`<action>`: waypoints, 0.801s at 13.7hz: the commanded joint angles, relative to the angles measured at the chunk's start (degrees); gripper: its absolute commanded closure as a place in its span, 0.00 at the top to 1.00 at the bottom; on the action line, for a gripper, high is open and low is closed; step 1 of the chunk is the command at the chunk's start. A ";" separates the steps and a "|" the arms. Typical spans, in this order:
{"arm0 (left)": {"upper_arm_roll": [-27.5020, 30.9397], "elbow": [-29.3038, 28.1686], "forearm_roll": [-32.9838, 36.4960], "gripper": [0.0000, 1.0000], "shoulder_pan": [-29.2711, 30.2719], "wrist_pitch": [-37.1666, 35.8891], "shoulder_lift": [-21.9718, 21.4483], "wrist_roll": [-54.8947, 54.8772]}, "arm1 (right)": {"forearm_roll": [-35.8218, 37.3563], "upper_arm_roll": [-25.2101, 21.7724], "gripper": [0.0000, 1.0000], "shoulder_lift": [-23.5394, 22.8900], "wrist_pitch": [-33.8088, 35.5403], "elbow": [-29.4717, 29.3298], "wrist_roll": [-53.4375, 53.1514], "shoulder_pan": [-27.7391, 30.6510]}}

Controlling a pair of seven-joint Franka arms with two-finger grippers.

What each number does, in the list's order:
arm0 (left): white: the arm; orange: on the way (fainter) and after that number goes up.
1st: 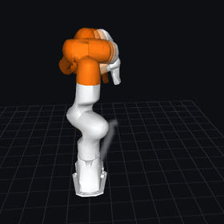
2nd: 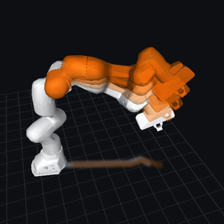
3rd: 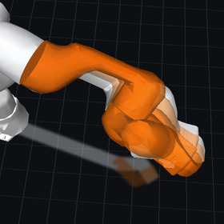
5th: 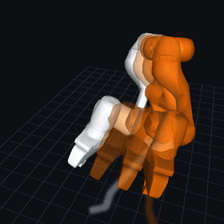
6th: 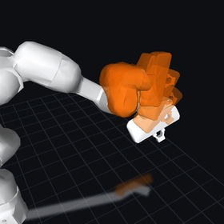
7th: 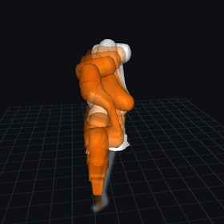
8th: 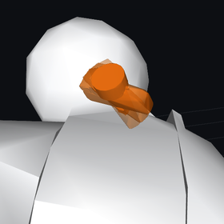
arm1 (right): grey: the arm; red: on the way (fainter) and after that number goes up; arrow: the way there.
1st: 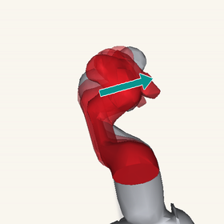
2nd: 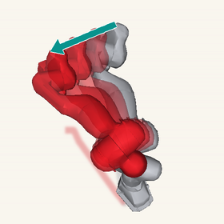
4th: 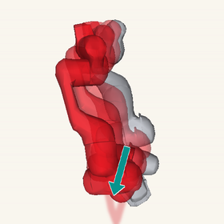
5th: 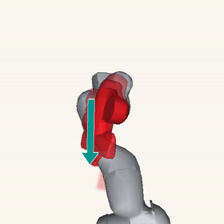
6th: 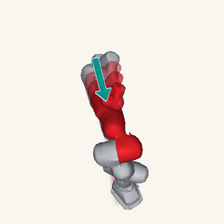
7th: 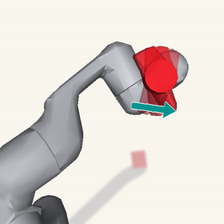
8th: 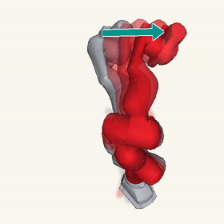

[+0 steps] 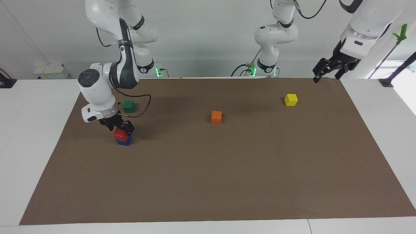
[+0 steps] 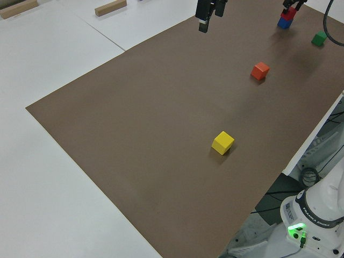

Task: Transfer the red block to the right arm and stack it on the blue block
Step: 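Lower the red cube onto the blue cube with the right gripper, then open the right gripper and lift it away from the stack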

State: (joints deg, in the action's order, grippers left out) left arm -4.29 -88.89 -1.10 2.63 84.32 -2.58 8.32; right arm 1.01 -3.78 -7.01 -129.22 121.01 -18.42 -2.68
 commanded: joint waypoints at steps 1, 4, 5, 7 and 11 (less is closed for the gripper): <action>0.24 -0.67 0.92 1.00 -0.17 -0.82 -1.02 -0.23 | -0.84 0.35 1.00 2.17 5.97 -3.22 1.36 0.66; 0.24 -0.67 0.92 1.00 -0.17 -0.82 -1.02 -0.23 | -0.66 0.18 1.00 5.41 12.13 -7.00 9.60 1.36; 0.24 -0.67 0.92 1.00 -0.17 -0.82 -1.02 -0.23 | -0.66 0.18 1.00 6.82 12.76 -7.79 11.37 2.06; 0.24 -0.67 0.92 1.00 -0.17 -0.82 -1.02 -0.23 | -0.75 0.18 1.00 9.02 16.34 -10.25 13.49 2.15; 0.24 -0.67 0.92 1.00 -0.17 -0.82 -1.02 -0.23 | -0.84 0.26 1.00 8.95 36.62 -24.73 14.38 2.15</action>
State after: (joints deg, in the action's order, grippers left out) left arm -4.29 -88.89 -1.10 2.63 84.30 -2.58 8.32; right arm 1.03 -4.05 3.18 -100.83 103.57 -5.84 -1.32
